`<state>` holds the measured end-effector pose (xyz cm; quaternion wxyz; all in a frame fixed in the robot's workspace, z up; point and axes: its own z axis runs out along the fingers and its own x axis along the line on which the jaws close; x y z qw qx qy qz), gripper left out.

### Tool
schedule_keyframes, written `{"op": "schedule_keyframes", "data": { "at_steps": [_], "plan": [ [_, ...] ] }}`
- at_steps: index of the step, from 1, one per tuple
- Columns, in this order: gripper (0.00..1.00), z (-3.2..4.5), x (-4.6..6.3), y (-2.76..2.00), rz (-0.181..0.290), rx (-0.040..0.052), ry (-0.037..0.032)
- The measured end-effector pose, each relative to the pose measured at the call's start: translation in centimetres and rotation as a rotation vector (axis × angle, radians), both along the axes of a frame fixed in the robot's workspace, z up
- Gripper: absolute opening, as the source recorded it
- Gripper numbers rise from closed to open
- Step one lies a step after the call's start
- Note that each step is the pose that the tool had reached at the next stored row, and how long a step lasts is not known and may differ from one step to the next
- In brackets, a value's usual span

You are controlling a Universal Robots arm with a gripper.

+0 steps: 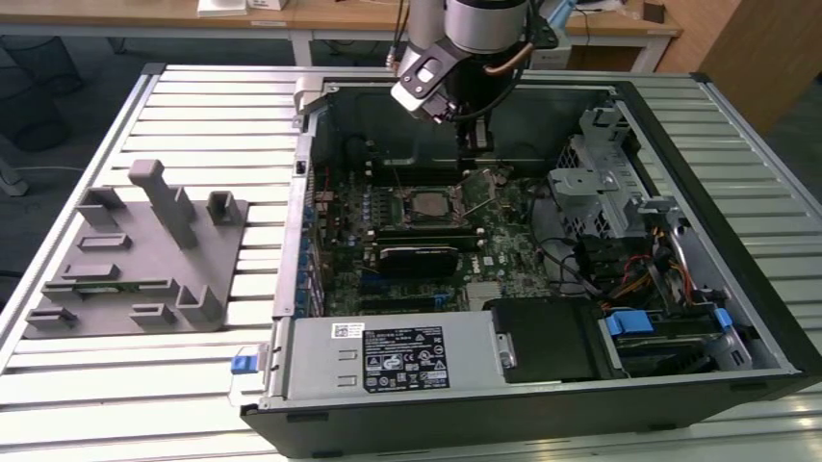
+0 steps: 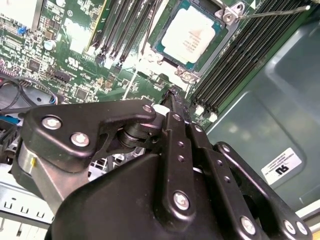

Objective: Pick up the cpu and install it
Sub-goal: 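Close the cpu cover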

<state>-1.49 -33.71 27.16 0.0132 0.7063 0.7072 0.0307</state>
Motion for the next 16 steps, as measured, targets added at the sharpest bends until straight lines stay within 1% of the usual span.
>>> {"op": "schedule_keyframes", "data": {
  "at_steps": [6,16],
  "plan": [
    [0.11,0.00,0.5,0.00,0.000,0.0000,0.0000],
    [0.11,-0.01,1.6,0.05,0.000,-0.0001,0.0001]
  ]
}}
